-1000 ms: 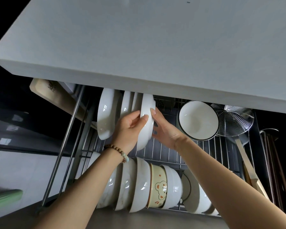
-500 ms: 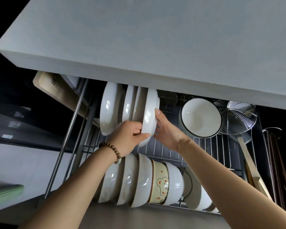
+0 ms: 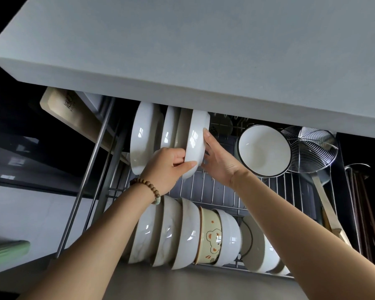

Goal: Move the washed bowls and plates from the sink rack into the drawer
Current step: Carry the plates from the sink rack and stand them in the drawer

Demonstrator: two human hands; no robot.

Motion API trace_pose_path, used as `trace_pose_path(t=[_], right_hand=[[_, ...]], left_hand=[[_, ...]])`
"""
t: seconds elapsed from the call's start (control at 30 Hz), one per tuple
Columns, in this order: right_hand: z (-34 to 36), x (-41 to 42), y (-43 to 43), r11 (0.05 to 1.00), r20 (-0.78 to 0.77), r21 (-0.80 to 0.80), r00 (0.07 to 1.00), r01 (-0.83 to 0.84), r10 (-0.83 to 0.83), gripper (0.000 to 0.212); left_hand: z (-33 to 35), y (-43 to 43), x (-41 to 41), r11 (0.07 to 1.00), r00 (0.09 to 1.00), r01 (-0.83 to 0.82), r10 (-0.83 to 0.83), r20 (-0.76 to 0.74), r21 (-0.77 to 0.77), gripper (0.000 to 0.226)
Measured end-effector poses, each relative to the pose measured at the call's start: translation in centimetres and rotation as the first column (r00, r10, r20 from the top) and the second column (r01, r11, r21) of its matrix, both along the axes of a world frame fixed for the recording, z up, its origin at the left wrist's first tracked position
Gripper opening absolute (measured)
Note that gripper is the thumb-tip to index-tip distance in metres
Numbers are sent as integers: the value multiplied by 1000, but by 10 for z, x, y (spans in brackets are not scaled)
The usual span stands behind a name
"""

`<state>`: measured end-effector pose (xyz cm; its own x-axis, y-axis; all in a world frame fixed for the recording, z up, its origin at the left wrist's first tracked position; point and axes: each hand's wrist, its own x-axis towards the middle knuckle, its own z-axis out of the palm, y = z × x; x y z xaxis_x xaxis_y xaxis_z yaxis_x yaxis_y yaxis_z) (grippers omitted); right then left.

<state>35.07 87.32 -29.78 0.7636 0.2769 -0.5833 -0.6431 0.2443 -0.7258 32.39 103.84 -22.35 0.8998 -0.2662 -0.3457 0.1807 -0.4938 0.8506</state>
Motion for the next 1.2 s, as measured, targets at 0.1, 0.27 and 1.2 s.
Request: trace_pose_path(t=[0.1,0.27,1.2], right_hand=[[1,1,1,1000,-4,6,1000,-3,3,125],[10,0,8,999,16,-15,999,38,-38,129],[33,-26,-14,1000,131,-12,991,-3,4,111]], left_hand=[[1,-2,-1,1000,999,-6,6,40,4,17],[5,3,1,998,994,-29,23,105,50,17],[6,-10,-15,982,993,37,-15,117,-186,12]])
